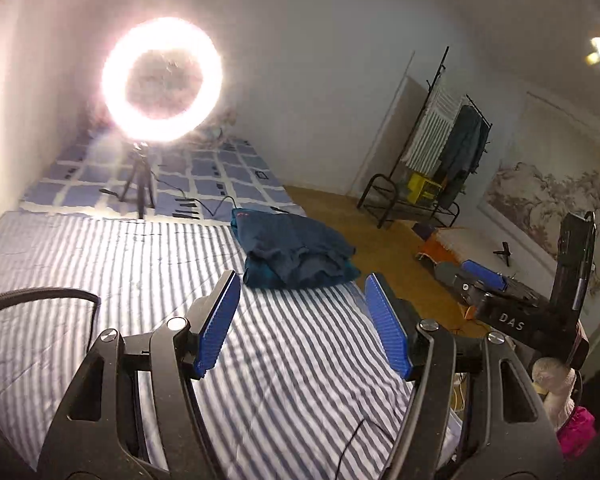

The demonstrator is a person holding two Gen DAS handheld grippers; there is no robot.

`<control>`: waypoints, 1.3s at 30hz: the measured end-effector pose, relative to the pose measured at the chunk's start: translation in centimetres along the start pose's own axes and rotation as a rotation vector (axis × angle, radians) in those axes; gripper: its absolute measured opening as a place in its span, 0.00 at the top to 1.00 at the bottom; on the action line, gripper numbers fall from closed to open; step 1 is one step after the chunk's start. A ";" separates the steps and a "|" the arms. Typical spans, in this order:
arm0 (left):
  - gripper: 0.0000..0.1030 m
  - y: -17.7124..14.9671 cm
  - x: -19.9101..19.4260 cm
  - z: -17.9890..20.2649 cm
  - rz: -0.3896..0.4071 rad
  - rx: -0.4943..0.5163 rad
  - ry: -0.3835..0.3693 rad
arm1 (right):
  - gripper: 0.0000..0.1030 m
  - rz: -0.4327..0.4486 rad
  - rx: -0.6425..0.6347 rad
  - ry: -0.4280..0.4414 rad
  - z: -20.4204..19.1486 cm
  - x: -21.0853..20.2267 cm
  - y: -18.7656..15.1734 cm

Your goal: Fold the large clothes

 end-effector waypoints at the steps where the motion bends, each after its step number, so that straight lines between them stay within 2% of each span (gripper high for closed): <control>1: 0.35 -0.2 -1.5 0.9 0.002 0.012 -0.004 | 0.28 0.006 -0.006 -0.007 -0.2 -1.2 -0.1; 3: 0.35 -0.9 -4.3 2.7 0.011 0.040 0.012 | 0.27 0.024 -0.008 -0.014 -0.7 -5.0 -0.5; 7: 0.35 -3.0 -8.9 5.9 0.026 0.084 0.043 | 0.26 0.016 -0.005 -0.023 -1.2 -10.0 -1.9; 11: 0.35 -5.1 -11.5 8.8 0.018 0.127 0.030 | 0.25 0.026 -0.016 -0.058 -1.4 -13.7 -3.6; 14: 0.35 -6.1 -13.8 10.6 0.041 0.153 0.017 | 0.25 0.028 -0.006 -0.050 -1.0 -16.1 -4.8; 21: 0.34 -6.3 -18.7 13.9 0.100 0.229 0.017 | 0.25 0.061 0.059 -0.028 1.4 -21.1 -5.9; 26: 0.34 -5.8 -21.4 16.3 0.118 0.277 -0.004 | 0.25 0.105 0.032 -0.052 1.8 -24.0 -5.6; 36: 0.34 -4.8 -27.8 19.8 0.193 0.306 -0.061 | 0.25 0.165 0.010 -0.029 1.9 -30.6 -4.5; 39: 0.33 -4.4 -29.0 20.1 0.197 0.300 -0.087 | 0.23 0.209 0.005 -0.041 2.0 -33.1 -4.1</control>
Point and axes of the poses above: each gripper's, at about its wrist camera, not at the fingertips, and x roughly the way its jaws point, z to its right, y to its top, the point moved 1 cm from there along x, roughly the way its jaws point, and after that the axes turned 14 degrees about -y, right-handed, at the moved point
